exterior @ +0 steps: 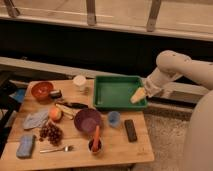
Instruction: Place pepper in purple bowl
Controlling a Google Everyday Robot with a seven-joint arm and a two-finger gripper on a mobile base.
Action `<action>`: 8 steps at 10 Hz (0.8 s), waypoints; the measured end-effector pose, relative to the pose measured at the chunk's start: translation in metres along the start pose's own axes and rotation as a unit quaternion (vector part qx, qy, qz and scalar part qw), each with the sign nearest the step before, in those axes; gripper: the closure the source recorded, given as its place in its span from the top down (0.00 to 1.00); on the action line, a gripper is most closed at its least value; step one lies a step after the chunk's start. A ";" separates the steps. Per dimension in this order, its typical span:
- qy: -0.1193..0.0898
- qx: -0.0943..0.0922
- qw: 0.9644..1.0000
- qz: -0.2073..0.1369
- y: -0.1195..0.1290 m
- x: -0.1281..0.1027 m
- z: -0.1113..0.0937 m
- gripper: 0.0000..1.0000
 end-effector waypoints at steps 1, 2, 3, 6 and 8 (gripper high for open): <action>0.000 0.000 1.000 0.000 0.000 0.000 0.000 0.70; 0.000 0.000 1.000 0.000 0.000 0.000 0.000 0.70; 0.000 0.000 1.000 0.000 0.000 0.000 0.000 0.70; 0.000 0.000 1.000 0.000 0.000 0.000 0.000 0.70; 0.004 0.000 1.000 -0.003 0.002 0.000 -0.001 0.70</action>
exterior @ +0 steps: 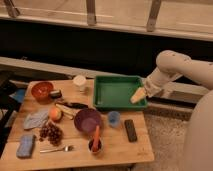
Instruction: Place pepper in purple bowl
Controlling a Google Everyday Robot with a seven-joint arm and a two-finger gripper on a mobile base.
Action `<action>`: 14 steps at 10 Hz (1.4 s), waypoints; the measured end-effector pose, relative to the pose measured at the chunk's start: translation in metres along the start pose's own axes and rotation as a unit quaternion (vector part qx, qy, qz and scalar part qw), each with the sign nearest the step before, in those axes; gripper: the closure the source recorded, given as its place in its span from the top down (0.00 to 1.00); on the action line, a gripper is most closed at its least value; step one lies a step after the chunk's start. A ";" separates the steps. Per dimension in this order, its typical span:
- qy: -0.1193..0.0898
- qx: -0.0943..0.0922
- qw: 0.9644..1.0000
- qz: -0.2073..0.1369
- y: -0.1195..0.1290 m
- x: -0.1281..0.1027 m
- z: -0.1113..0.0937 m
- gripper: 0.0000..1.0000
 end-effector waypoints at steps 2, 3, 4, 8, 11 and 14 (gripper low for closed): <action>0.003 -0.013 1.000 -0.015 0.025 0.001 -0.003 0.70; 0.004 -0.019 0.999 -0.026 0.043 0.006 -0.003 0.70; 0.004 -0.023 0.999 -0.033 0.056 0.009 -0.003 0.70; 0.007 -0.042 0.997 -0.071 0.144 0.008 0.020 0.70; 0.019 -0.072 0.992 -0.099 0.196 0.015 0.043 0.70; 0.020 -0.078 0.991 -0.104 0.203 0.018 0.046 0.70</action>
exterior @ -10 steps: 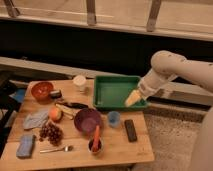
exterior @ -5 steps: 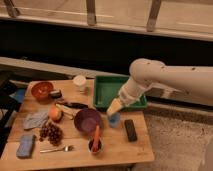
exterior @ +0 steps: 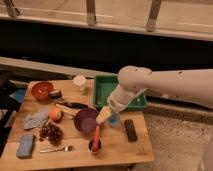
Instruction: Place pepper in purple bowl
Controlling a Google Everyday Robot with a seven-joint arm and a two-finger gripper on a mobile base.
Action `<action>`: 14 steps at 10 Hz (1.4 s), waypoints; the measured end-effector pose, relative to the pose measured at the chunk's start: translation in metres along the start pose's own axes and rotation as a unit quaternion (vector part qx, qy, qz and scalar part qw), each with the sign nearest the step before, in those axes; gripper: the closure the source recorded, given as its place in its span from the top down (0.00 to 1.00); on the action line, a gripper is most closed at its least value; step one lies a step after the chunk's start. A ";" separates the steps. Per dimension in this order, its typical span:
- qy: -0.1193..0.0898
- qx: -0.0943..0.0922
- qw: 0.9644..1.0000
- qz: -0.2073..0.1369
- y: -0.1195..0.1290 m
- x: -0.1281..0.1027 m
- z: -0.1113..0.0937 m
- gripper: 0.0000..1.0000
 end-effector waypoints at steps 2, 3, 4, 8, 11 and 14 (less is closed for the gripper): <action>0.002 0.000 1.000 0.000 -0.001 0.000 0.001 0.70; 0.006 0.000 1.000 0.007 -0.006 0.001 0.002 0.70; 0.012 -0.004 1.000 0.014 -0.010 0.001 0.009 0.70; 0.028 -0.022 0.999 0.019 -0.001 0.008 0.028 0.70; 0.037 -0.037 0.998 0.016 0.011 0.010 0.039 0.70; 0.063 -0.069 0.996 0.012 0.031 0.021 0.061 0.70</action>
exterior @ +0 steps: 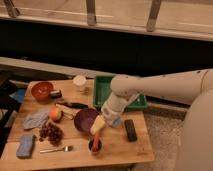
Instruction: Place pepper in purple bowl
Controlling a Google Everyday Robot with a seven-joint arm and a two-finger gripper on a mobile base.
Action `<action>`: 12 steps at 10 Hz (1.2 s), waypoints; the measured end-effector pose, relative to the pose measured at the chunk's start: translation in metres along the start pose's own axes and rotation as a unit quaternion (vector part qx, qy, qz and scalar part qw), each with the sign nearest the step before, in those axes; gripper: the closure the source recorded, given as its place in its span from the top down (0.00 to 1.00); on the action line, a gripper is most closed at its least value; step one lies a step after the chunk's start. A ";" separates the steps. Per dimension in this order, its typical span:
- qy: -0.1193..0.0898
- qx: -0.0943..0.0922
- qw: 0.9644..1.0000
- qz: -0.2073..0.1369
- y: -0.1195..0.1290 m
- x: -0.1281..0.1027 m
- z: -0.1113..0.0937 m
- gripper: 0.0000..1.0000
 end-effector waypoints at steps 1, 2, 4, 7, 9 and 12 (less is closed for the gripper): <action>0.010 -0.015 1.000 -0.002 0.006 0.002 0.012 0.70; 0.015 -0.024 1.000 -0.002 0.010 0.003 0.018 0.70; 0.025 -0.044 0.999 -0.007 0.018 0.002 0.031 0.70; 0.028 -0.061 0.998 -0.012 0.026 -0.006 0.043 0.70; 0.027 -0.065 0.997 -0.013 0.028 -0.012 0.048 0.70; 0.026 -0.065 0.998 0.000 0.022 -0.017 0.059 0.58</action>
